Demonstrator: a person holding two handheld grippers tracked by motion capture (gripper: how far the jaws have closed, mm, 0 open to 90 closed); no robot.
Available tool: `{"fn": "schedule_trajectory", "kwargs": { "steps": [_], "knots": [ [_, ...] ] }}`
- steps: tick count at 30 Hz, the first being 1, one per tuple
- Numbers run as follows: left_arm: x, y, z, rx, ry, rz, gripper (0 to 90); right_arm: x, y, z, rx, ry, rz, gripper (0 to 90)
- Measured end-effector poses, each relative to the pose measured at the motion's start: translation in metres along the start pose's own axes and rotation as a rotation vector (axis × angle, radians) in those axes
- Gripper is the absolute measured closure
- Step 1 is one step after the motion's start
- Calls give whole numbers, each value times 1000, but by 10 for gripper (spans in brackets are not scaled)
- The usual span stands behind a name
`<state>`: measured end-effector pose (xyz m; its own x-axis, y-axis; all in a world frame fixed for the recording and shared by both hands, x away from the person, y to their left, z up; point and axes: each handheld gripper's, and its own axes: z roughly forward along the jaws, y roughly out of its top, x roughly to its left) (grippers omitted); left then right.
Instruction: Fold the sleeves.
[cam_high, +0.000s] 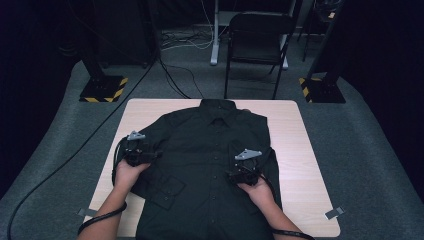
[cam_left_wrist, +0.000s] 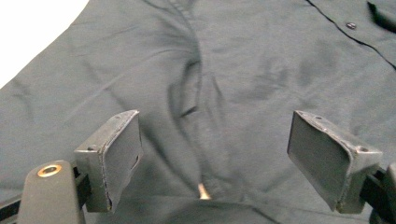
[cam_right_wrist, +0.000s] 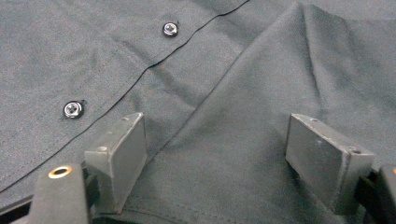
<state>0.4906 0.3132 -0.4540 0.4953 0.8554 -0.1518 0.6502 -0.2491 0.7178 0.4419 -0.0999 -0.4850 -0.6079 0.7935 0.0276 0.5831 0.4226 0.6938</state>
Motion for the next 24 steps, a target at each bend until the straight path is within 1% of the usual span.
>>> {"fn": "schedule_trajectory", "kwargs": {
  "steps": [2,10,15,19,24],
  "knots": [
    [2,0,-1,-3,5,-4,174,0,0,0,1,0,0,198],
    [16,-4,-8,-12,22,-47,187,0,0,0,2,1,2,196],
    [23,-6,-9,-7,37,-58,192,0,0,0,1,1,1,196],
    [26,-8,-10,-5,41,-66,199,0,0,0,1,1,1,196],
    [31,-9,-13,-10,54,-78,208,0,0,0,1,1,0,196]
  ]
}}
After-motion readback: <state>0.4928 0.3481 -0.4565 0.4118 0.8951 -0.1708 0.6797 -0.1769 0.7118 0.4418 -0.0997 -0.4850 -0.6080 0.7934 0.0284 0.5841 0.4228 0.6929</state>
